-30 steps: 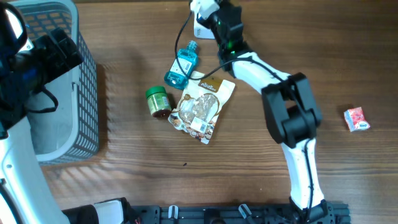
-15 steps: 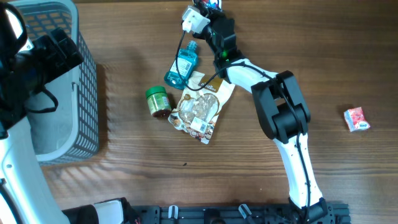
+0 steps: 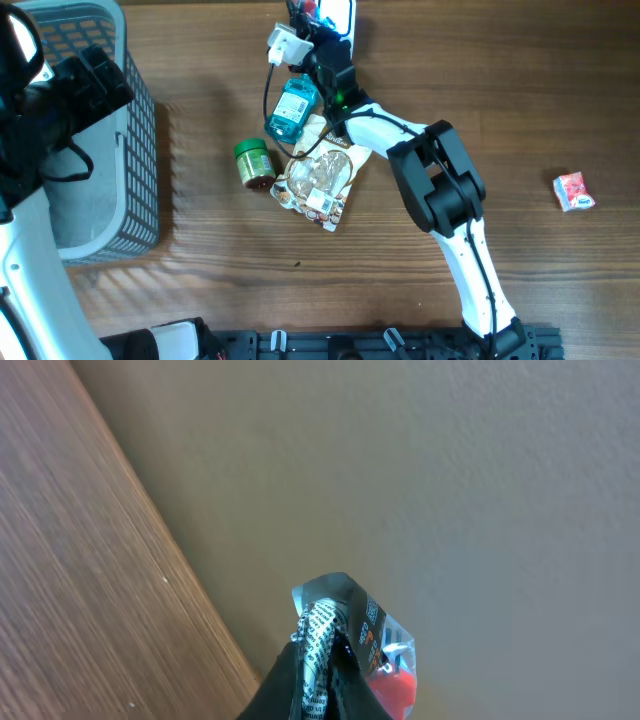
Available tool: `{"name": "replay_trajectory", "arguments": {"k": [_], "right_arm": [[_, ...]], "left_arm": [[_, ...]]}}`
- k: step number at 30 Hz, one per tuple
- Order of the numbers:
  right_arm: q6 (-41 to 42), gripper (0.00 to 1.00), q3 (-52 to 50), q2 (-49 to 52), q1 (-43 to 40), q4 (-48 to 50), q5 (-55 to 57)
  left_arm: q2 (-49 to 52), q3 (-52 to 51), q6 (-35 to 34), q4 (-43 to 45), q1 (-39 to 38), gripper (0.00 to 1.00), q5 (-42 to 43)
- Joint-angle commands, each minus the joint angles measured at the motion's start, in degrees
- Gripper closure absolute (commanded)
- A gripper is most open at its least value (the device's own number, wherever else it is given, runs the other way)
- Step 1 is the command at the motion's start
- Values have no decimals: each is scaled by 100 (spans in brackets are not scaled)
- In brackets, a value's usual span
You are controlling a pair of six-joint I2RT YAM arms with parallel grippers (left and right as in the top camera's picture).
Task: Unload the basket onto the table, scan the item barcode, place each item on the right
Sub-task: 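Carry the wrench package with the right gripper to the right side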
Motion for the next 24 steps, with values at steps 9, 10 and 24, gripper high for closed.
{"name": "replay_trajectory", "arguments": {"k": [9,10,24], "right_arm": [[-68,95,111,-2203,-595,-605,3969],[153,95,111,-2282,-796,-844,4551],[8052,95,48,-2341,-3364,-9084,4465]], "left_arm": [[15,48,-7,11,46,0,26],[15,48,-7,11,46,0,26],[15,48,-7,11,46,0,26]]}}
